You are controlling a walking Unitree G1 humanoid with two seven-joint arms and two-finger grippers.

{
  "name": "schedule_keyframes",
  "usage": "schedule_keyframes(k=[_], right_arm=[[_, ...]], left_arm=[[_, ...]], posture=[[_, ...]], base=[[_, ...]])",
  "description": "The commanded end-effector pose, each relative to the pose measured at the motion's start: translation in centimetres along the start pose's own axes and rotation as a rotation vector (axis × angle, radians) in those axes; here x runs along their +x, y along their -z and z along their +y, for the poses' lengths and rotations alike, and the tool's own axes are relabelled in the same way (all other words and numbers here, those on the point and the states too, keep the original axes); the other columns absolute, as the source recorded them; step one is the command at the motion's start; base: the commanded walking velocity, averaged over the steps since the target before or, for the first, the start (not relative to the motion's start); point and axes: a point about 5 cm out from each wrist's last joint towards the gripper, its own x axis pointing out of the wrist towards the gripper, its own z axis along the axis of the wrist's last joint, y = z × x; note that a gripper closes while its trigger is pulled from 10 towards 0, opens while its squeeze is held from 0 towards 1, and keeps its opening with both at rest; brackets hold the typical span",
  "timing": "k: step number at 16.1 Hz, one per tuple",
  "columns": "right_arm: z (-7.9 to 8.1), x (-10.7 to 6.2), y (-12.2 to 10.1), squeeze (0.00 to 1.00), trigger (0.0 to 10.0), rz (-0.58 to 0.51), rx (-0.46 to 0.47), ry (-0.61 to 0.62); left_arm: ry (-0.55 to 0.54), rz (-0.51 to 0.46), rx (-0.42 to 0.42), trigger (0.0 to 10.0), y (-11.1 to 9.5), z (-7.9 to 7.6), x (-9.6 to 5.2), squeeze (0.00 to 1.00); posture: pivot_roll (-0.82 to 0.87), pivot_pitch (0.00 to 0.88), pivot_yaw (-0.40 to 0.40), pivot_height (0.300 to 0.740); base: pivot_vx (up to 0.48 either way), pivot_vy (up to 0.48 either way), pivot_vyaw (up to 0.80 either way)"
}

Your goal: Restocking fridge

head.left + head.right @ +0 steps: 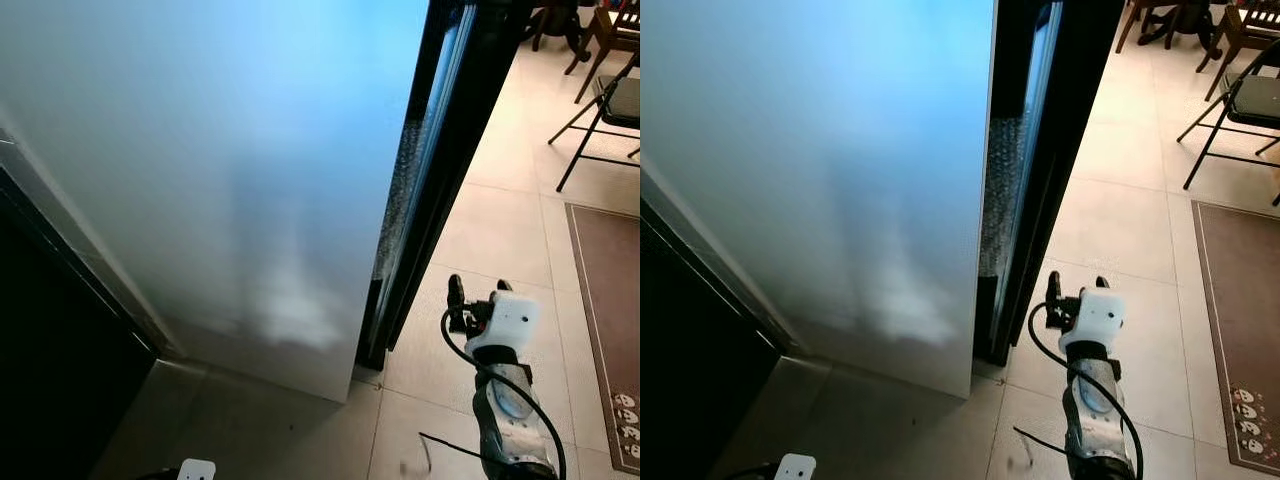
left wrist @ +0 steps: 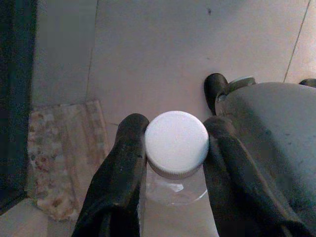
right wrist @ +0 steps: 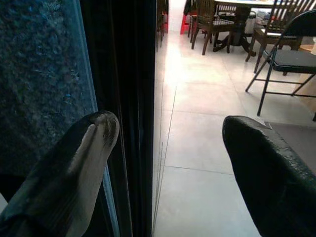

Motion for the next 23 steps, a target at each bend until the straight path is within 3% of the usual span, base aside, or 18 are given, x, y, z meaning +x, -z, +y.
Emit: schedule_keyframes(k=[1, 9, 17, 19, 23], right_arm=[[0.0, -0.1, 0.0, 0.00, 10.0, 0.004, -0.003, 0.003], [-1.1, 0.2, -0.1, 0.00, 10.0, 0.023, 0.012, 0.083], [-0.2, -0.2, 0.1, 0.00, 10.0, 0.044, 0.032, 0.000], [-0.1, 0.5, -0.5, 0.00, 10.0, 0.036, 0.031, -0.012], [1.5, 3.0, -1.8, 0.00, 10.0, 0.053, 0.005, -0.174]], left_arm=[[0.002, 0.036, 0.004, 10.0, 0.8, 0.1, -0.2, 0.00], [0.002, 0.028, -0.004, 10.0, 0.6, 0.2, -0.1, 0.00], [0.007, 0.043, -0.002, 10.0, 1.1, 0.1, -0.2, 0.00], [0.007, 0.044, 0.000, 10.0, 1.0, 0.1, -0.2, 0.00], [0.010, 0.045, 0.004, 10.0, 0.9, -0.1, -0.1, 0.00]], posture=[[0.00, 0.098, 0.012, 0.740], [0.00, 0.105, 0.010, 0.740], [0.00, 0.105, 0.010, 0.740], [0.00, 0.103, 0.011, 0.740], [-0.01, 0.099, 0.016, 0.740]], base=[[0.266, 0.000, 0.00], [0.201, 0.000, 0.00], [0.000, 0.000, 0.00], [0.000, 0.000, 0.00], [0.000, 0.000, 0.00]])
